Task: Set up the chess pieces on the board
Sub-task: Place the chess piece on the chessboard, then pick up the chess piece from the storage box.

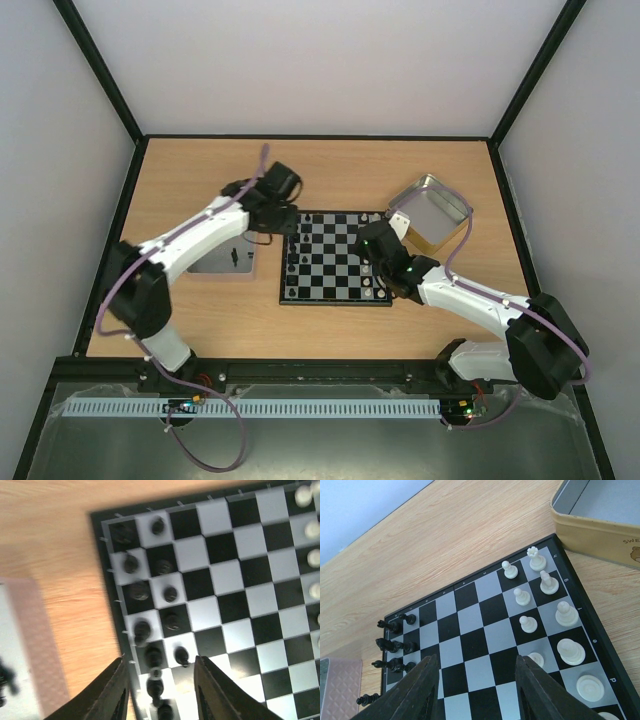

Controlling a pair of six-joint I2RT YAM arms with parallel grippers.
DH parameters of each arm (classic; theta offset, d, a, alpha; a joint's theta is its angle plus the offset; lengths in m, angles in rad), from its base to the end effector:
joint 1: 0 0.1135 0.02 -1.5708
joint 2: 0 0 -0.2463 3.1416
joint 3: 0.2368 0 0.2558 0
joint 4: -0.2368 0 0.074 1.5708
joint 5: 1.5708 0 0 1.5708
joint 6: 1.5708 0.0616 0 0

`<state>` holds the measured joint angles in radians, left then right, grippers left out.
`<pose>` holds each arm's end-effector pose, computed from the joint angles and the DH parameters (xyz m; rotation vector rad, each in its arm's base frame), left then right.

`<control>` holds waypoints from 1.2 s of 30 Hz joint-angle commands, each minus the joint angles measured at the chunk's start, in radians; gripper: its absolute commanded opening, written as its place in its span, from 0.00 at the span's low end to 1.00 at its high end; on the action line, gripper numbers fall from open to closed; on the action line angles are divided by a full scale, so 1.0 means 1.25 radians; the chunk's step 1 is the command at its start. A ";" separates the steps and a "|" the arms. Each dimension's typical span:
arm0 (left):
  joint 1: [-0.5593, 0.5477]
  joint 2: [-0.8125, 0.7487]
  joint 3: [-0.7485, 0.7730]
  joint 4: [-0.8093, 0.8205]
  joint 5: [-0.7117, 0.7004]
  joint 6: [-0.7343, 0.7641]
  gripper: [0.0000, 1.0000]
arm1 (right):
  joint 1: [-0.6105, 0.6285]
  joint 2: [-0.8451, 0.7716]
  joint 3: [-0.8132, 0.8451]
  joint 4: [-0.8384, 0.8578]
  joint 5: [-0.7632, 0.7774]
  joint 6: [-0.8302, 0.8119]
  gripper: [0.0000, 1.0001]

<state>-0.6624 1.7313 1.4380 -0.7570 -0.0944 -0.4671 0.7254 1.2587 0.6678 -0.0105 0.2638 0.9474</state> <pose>0.3048 -0.2304 0.2248 0.2243 2.6303 -0.2709 0.2309 0.1833 0.1837 0.4006 2.1923 0.6713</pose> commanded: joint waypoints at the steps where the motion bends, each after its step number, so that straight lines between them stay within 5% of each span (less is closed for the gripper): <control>1: 0.100 -0.117 -0.134 0.050 -0.028 -0.074 0.41 | -0.005 0.001 -0.006 0.010 0.006 0.010 0.41; 8: 0.283 -0.292 -0.370 0.130 0.025 -0.117 0.56 | -0.005 0.015 -0.001 0.024 -0.006 0.009 0.41; 15: 0.399 -0.323 -0.504 0.179 0.104 -0.110 0.59 | -0.004 0.040 0.009 0.031 -0.023 0.009 0.41; 36: 0.415 -0.159 -0.497 0.224 0.175 -0.051 0.45 | -0.004 0.064 0.015 0.034 -0.033 0.007 0.41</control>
<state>-0.1490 1.5162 0.7872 -0.4767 0.0929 -0.5495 0.7254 1.3273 0.6685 0.0128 0.2062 0.9504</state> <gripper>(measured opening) 0.473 0.414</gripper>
